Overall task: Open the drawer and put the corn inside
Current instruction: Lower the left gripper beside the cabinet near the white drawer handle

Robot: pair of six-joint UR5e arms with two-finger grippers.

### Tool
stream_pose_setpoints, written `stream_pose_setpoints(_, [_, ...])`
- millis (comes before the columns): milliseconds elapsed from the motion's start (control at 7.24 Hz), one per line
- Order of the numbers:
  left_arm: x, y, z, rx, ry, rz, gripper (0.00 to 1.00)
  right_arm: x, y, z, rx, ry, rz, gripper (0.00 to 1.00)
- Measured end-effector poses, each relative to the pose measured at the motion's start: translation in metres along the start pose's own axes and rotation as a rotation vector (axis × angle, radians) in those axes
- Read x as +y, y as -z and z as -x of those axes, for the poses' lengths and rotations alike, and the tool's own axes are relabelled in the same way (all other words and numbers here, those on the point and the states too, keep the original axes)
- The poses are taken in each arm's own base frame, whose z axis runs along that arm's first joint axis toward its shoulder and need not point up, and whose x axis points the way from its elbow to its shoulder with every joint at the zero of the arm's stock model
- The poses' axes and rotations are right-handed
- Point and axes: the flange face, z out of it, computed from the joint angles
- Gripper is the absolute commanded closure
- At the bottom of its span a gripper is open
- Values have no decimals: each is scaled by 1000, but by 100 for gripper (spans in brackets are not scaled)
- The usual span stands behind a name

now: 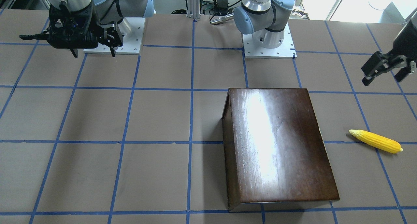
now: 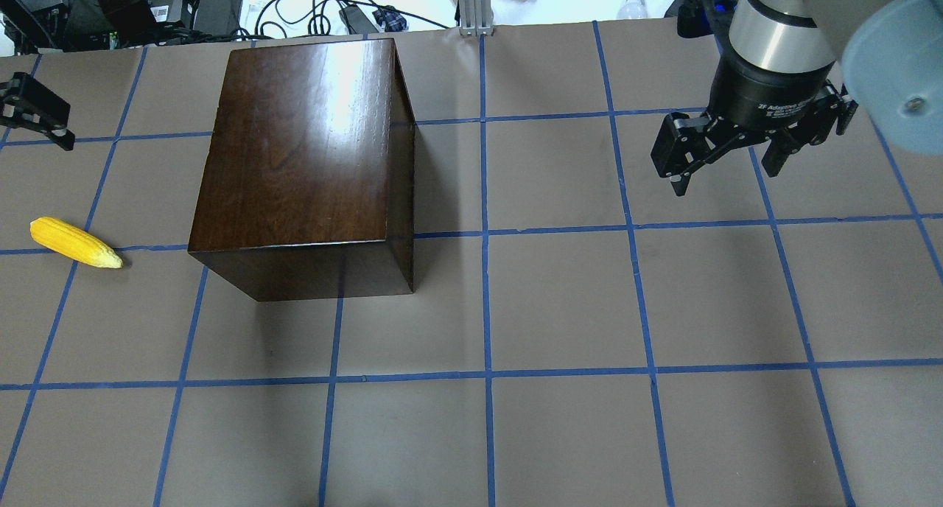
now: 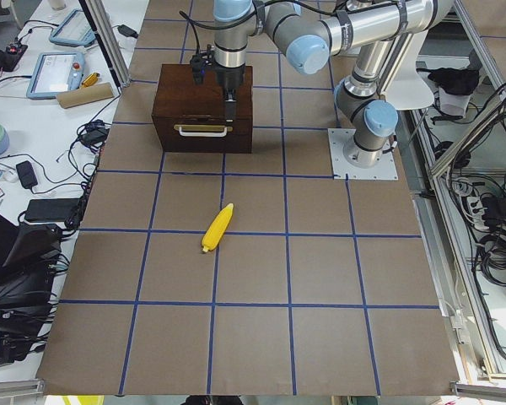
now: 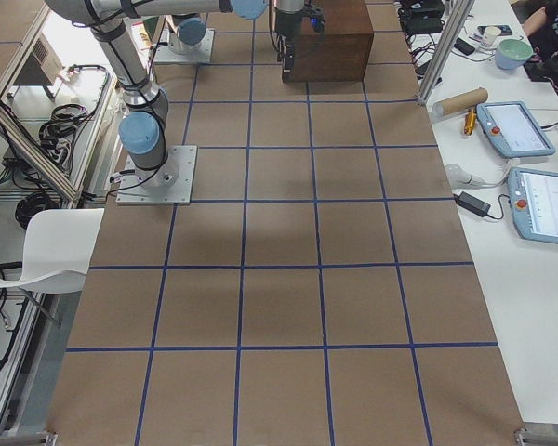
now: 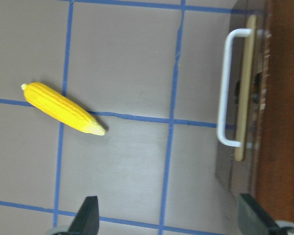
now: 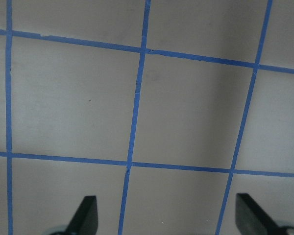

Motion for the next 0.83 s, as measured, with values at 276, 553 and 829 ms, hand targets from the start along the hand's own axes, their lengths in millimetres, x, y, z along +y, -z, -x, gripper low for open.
stream_pose_setpoints(276, [-7,-30,43,39,-64,29,0,0,0,0,-1,0,0,0])
stream_pose_setpoints(553, [-30,-74,59,148,-75,46,0,0,0,0,-1,0,0,0])
stream_pose_setpoints(829, [-59,-123,74,206,-72,90,0,0,0,0,-1,0,0,0])
